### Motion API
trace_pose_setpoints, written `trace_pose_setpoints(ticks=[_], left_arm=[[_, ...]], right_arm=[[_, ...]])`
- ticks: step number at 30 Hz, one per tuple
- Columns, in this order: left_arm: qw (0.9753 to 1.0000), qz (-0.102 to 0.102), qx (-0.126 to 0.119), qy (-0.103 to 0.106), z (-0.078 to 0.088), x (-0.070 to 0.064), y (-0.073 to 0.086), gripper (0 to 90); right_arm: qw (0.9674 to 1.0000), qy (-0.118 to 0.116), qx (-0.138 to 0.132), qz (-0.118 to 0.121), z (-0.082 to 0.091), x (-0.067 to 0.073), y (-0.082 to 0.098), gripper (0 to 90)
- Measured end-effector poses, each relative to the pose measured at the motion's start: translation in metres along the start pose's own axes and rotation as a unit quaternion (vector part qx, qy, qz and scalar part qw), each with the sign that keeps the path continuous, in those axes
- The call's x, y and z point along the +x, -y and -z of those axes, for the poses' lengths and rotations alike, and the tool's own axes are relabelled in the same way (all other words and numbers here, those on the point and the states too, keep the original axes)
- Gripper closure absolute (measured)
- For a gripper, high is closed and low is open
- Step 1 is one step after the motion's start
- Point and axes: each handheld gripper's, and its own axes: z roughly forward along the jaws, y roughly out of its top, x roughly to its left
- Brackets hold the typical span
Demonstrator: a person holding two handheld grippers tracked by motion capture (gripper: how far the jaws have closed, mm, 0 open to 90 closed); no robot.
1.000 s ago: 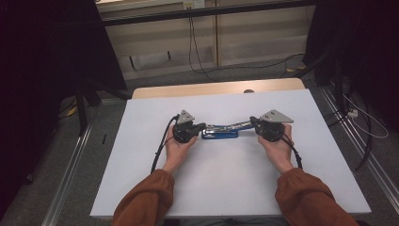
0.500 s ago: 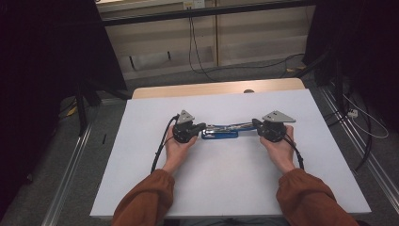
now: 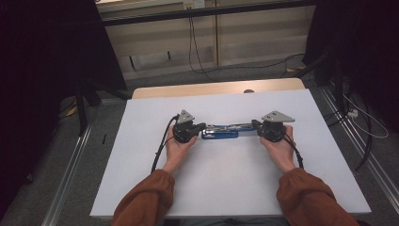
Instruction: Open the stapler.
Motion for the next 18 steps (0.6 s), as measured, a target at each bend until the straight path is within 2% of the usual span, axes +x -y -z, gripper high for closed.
trace_pose_setpoints(ticks=[11, 18], left_arm=[[1.0, -0.001, -0.003, 0.002, 0.0003, 0.0005, -0.0005, 90.0], [0.9999, 0.007, -0.011, 0.008, 0.0027, 0.0012, -0.0025, 89.4]], right_arm=[[1.0, -0.002, -0.001, 0.0, -0.0002, 0.0002, 0.0002, 90.0], [1.0, -0.005, 0.0, -0.001, -0.0009, 0.0, 0.0008, 90.0]])
